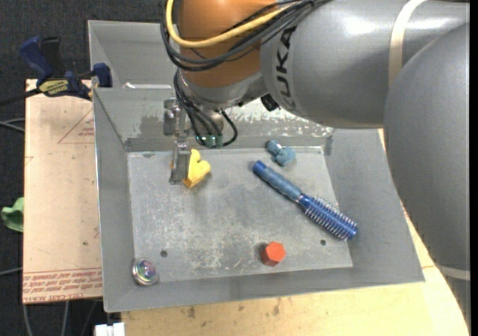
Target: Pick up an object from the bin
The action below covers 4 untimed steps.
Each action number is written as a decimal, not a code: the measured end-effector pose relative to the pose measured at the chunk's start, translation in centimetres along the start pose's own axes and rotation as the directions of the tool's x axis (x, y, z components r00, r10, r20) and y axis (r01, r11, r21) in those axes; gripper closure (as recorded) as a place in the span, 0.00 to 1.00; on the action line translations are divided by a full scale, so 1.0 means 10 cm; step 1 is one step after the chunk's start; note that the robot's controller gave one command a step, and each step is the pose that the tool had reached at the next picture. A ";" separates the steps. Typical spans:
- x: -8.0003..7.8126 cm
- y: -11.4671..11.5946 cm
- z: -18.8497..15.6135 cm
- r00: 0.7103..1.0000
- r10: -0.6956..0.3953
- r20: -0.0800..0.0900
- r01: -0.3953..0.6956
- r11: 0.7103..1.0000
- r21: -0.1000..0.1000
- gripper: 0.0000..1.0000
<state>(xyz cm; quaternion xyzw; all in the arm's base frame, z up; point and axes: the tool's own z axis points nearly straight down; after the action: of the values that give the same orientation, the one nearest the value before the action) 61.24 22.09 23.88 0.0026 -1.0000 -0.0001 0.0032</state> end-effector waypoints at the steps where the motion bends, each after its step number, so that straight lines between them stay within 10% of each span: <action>1: -0.27 -0.84 1.70 0.980 0.200 0.012 -0.200 0.980 -0.003 0.00; 4: -0.28 -0.73 1.70 0.844 0.537 0.004 -0.537 0.844 -0.003 0.00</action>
Offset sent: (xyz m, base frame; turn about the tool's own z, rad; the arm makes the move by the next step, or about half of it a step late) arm 0.0246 -0.0827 -0.1688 0.2000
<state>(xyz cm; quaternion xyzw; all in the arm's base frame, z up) 63.98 14.85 6.87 -0.2772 -0.9608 -0.0003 0.0009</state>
